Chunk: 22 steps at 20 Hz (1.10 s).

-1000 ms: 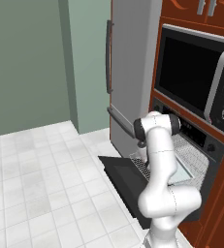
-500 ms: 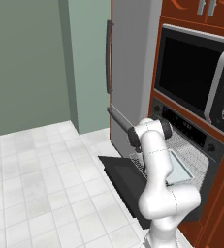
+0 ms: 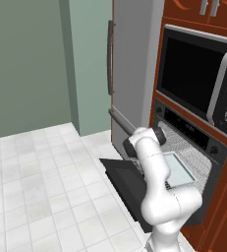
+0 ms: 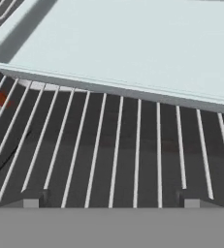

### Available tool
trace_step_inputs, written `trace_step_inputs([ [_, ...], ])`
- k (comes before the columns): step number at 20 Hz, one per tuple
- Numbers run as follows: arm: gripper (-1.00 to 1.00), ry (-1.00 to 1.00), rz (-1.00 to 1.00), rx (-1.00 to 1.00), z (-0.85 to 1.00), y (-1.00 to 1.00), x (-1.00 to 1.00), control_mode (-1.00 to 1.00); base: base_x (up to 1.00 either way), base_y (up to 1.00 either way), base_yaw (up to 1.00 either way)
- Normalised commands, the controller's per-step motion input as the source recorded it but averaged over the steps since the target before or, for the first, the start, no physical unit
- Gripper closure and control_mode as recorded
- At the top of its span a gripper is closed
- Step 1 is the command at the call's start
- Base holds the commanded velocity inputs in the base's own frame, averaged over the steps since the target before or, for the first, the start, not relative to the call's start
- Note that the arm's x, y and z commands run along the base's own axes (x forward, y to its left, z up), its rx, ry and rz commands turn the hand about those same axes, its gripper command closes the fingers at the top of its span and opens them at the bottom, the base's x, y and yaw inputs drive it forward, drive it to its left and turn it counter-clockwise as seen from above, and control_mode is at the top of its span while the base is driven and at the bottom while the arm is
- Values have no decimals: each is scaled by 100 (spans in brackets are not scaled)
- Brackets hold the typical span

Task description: Take the baked cake out of the oven and place it on the plate for cooling. Then close the oven door.

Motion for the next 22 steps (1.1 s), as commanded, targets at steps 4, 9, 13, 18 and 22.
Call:
trace_step_inputs([
  [4, -100, -3, 0, 0, -24, 0, 12, -100, 0, 0, 0],
  [9, -100, -3, 0, 0, -20, 0, 6, -100, 0, 0, 0],
  [13, -100, -4, 0, 0, -15, 0, 12, -100, 0, 0, 0],
  [18, -100, -4, 0, 0, -14, 0, 15, -100, 0, 0, 0],
  [22, -100, -3, 0, 0, -15, 0, 16, -100, 0, 0, 0],
])
